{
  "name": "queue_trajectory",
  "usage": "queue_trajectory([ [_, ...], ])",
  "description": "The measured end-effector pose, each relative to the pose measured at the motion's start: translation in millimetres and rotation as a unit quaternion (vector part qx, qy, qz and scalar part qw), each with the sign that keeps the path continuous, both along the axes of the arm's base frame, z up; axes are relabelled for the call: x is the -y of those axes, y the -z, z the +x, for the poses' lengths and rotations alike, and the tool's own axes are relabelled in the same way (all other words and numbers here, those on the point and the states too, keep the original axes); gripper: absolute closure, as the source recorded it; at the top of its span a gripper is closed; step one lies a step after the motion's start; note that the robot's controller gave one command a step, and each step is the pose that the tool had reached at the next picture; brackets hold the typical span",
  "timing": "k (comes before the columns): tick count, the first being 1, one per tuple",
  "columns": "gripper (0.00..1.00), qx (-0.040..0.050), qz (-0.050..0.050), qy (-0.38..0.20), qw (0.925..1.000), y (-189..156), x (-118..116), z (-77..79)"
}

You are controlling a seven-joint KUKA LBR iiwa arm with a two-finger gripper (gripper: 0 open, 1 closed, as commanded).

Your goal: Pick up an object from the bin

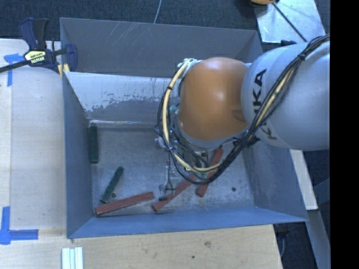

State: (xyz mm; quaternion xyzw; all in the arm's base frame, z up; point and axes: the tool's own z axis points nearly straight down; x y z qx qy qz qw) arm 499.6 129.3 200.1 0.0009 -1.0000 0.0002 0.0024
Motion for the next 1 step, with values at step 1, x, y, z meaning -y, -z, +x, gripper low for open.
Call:
queue_trajectory([
  [1,0.0,0.0036,0.001,0.001,1.0,-3.4,0.3,1.8],
])
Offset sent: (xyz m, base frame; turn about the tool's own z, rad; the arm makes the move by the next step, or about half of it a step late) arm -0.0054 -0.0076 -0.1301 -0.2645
